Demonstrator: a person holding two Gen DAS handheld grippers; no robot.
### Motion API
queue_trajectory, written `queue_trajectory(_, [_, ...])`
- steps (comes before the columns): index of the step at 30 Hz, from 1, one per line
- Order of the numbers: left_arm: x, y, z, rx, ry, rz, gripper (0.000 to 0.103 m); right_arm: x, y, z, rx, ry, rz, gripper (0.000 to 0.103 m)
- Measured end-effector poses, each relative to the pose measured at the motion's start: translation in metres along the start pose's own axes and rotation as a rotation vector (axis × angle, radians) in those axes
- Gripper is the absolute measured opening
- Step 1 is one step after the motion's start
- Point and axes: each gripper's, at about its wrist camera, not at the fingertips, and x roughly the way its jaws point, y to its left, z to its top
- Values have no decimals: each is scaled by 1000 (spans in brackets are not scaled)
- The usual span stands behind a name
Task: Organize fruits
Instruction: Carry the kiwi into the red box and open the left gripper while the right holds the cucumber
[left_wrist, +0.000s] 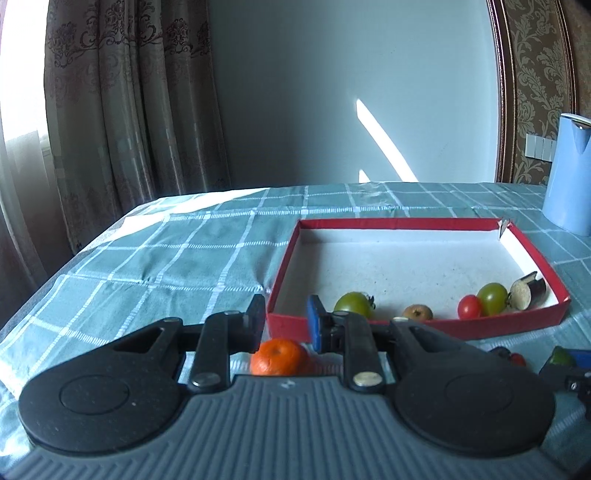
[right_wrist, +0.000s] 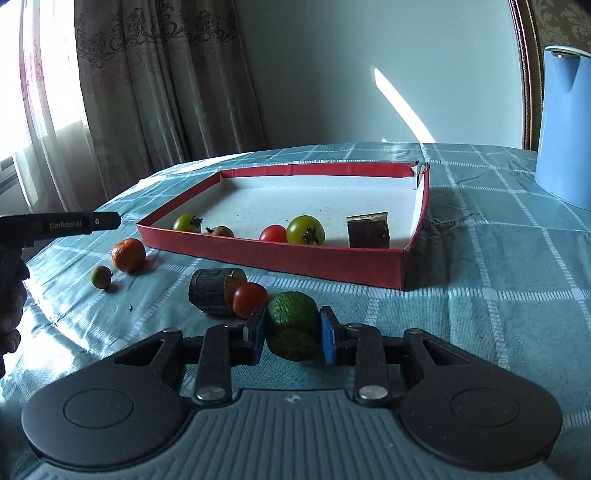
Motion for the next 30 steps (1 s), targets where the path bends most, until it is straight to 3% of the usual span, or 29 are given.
queue_trajectory(5, [30,-29,22,2,43,-64,23,0,-5,0,29,6,29,30])
queue_trajectory(12, [61,-51,24,18,86,-108,24,2,-9,1,55,11,53,30])
queue_trajectory(20, [60,-52,18,16,78,-120,50,1,-9,1,55,13,56,30])
queue_trajectory(24, [51,-40,20,-23,58,-133,75,2,-9,1,59,17,57,30])
queue_trajectory(30, [22,-4,26,-74,11,-164,74,2,-10,0,63,20,58,30])
